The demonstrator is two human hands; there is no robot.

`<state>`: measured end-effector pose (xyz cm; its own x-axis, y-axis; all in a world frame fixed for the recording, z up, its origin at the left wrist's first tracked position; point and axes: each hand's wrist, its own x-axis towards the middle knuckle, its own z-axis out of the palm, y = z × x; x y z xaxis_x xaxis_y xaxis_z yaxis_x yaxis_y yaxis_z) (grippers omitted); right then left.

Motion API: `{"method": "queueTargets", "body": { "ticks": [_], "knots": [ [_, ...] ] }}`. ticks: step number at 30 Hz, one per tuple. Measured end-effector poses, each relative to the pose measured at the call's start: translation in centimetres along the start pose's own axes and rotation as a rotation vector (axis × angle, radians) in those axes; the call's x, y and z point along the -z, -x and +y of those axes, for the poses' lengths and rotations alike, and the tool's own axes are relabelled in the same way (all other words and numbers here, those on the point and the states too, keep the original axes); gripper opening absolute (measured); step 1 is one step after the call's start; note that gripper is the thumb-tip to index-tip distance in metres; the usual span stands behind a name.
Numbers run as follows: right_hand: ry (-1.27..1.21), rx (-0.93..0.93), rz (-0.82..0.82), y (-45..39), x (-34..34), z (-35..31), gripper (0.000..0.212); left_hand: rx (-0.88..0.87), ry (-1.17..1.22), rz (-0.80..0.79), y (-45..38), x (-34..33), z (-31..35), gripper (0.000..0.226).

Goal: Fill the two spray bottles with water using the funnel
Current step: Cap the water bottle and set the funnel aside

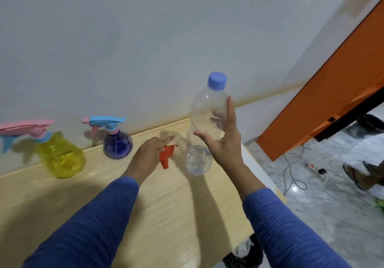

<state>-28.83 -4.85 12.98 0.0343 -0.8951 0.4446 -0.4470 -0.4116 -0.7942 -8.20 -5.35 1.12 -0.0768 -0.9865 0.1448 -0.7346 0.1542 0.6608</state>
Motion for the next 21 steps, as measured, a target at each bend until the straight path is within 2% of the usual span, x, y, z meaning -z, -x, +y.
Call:
{"method": "queueTargets", "body": {
  "ticks": [1,5,9,11,12,15,17,21],
  "knots": [
    [-0.002,0.009,-0.001,-0.9,-0.2,0.0,0.107,0.057,0.123,0.043,0.0,0.0,0.1,0.051],
    [-0.057,0.032,-0.020,-4.4,-1.3,0.5,0.105,0.291,0.318,0.251,-0.5,-1.3,-0.3,0.045],
    [-0.110,0.046,-0.077,-7.7,-2.7,2.2,0.109,0.431,0.836,0.409,-1.4,-3.4,0.5,0.041],
    [-0.137,0.061,-0.113,-9.3,-3.3,3.2,0.110,0.521,0.928,0.477,-2.0,-4.1,1.3,0.045],
    [-0.149,0.065,-0.128,-9.9,-3.6,3.7,0.110,0.566,0.886,0.503,-2.2,-4.4,1.5,0.052],
    [-0.194,0.047,-0.175,-11.5,-4.5,4.9,0.110,0.665,0.542,0.533,-2.8,-5.2,1.1,0.080],
    [-0.215,0.046,-0.196,-12.0,-4.9,5.6,0.111,0.735,0.390,0.541,-3.2,-5.9,0.9,0.073],
    [-0.240,0.044,-0.226,-13.1,-5.4,6.6,0.108,0.838,0.323,0.622,-3.9,-7.2,1.9,0.069]
  ]
}}
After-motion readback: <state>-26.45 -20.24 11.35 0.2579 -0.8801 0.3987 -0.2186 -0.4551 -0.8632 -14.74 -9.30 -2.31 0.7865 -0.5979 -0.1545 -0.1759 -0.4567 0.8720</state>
